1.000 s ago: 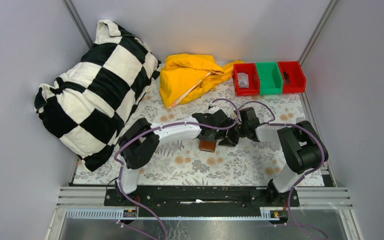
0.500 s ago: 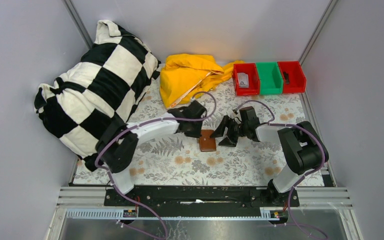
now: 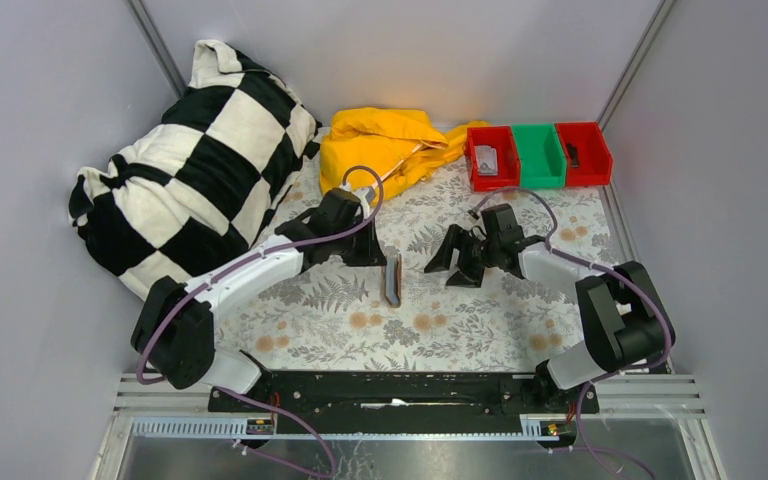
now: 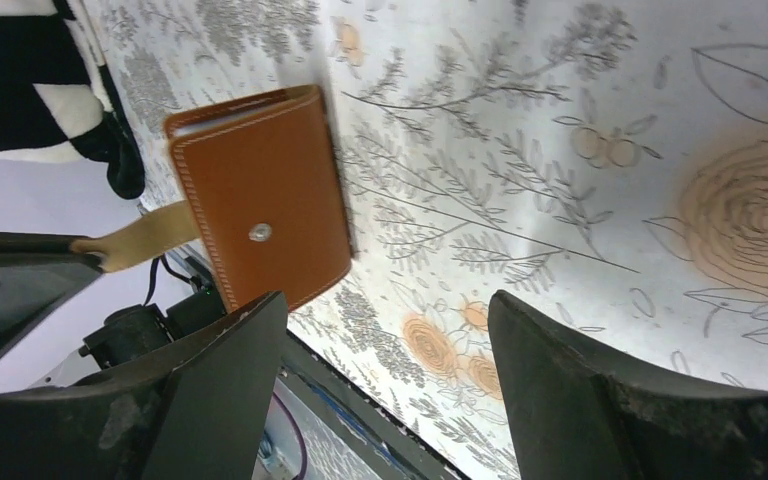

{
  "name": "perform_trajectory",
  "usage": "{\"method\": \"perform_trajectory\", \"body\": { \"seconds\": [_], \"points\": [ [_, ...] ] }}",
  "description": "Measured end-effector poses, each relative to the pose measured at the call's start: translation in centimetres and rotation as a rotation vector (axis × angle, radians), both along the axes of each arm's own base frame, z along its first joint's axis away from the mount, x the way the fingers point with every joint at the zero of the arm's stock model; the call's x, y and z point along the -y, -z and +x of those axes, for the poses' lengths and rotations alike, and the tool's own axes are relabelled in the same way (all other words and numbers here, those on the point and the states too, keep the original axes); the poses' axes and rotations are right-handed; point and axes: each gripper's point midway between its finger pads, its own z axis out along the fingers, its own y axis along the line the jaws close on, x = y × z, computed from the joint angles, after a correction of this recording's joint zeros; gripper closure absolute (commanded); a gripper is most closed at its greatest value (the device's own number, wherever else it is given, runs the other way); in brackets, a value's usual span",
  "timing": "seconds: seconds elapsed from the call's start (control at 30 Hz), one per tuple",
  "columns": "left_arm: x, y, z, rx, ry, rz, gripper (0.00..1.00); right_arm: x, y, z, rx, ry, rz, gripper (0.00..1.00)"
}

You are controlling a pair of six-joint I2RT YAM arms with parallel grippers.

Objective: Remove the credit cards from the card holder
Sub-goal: Open the card holder at the center of the board.

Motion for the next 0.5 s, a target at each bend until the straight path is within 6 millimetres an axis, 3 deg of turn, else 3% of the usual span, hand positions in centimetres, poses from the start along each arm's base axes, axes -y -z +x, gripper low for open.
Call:
{"method": "perform_trajectory", "body": {
  "seconds": [0.1,0.33,0.5],
  "points": [
    [0.1,-0.1,-0.2,-0.002,0.009,-0.009,1.0,-0.7,-1.2,0.4,0.039,-0.016,-0.006,0.22],
    [-2.4,2.0,-1.5,-0.042,-0.03,0.03,1.0,-4.2,-2.5,-1.2,0.086,-0.093,-0.017,0.52],
    [-3.5,2.7,-2.1,-0.063,-0.047,0.047,1.0,-6.1,-3.1,-2.2,0.089,-0.123,-0.01,0.5]
  ]
}}
